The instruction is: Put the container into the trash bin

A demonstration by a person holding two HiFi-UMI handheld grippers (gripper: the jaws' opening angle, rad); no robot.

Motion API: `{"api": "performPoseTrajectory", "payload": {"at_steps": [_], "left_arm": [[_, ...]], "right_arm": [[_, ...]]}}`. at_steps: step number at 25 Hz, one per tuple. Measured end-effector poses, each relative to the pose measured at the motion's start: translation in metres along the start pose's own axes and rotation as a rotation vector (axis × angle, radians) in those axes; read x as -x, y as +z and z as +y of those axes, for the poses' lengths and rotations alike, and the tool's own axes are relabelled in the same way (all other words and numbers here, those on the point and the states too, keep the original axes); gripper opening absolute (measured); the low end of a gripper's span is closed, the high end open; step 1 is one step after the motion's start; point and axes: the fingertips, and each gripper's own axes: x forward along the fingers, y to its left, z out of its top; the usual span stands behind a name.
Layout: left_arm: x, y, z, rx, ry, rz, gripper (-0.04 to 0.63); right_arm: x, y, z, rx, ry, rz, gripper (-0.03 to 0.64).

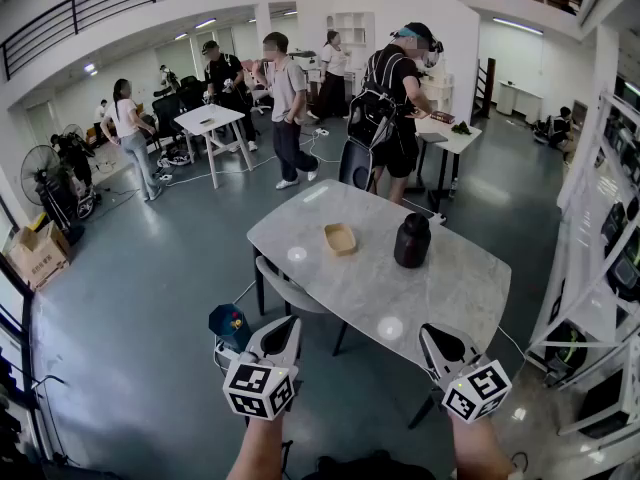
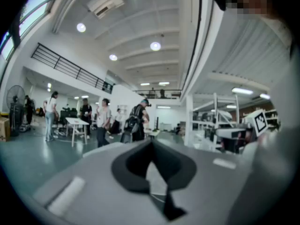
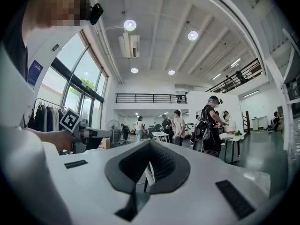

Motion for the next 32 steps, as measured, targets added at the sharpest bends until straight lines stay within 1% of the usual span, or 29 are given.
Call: {"api": "performPoseTrajectory", "payload": {"at_steps": [2,4,6,8,10,12,16,18,21,25,27,29,32], "left_arm": [[-0.001,-0.001,-0.003,0.002,0.000,0.004,0.008],[-0.004,-0.001,-0.009,-0.002,-0.020,0.014,0.008],[-0.011,0.004,-0.018,-0.020,-0.059,0.024,0.008],[-0.015,0.015,-0.026,-0.048,-0.075,0.016,0.008],[-0.013,0.023,-0.030,-0.058,-0.064,-0.005,0.008],[-0.009,0.023,-0.034,-0.050,-0.048,-0.017,0.008],[-0.007,0.008,-0.042,-0.030,-0.028,0.005,0.008],[-0.004,0.002,-0.044,-0.016,-0.008,0.015,0.008],[0.001,-0.008,-0.052,-0.010,0.009,0.024,0.008],[0.007,-0.031,-0.057,0.014,0.028,0.062,0.008],[0.008,-0.038,-0.052,0.035,0.042,0.073,0.008],[0.003,-0.039,-0.045,0.051,0.043,0.075,0.008],[-0.013,-0.040,-0.034,0.059,0.028,0.080,0.008]], "right_arm": [[0.004,-0.002,-0.001,-0.003,0.002,0.007,-0.009],[0.005,-0.003,-0.001,0.003,0.017,0.017,-0.009],[0.003,0.001,0.001,0.025,0.046,0.021,-0.009],[0.002,0.010,0.000,0.050,0.060,0.012,-0.009],[0.005,0.014,-0.003,0.051,0.052,-0.002,-0.009],[0.012,0.010,-0.006,0.033,0.040,-0.004,-0.009],[0.028,-0.005,-0.022,-0.025,0.034,0.018,-0.009],[0.031,-0.004,-0.025,-0.045,0.054,0.012,-0.009],[0.029,-0.006,-0.018,-0.038,0.108,0.010,-0.008],[0.028,-0.032,-0.006,-0.095,0.174,0.061,-0.006],[0.031,-0.048,-0.002,-0.105,0.187,0.099,-0.006],[0.031,-0.059,-0.006,-0.123,0.176,0.133,-0.006],[0.024,-0.070,-0.025,-0.159,0.131,0.163,-0.006]]}}
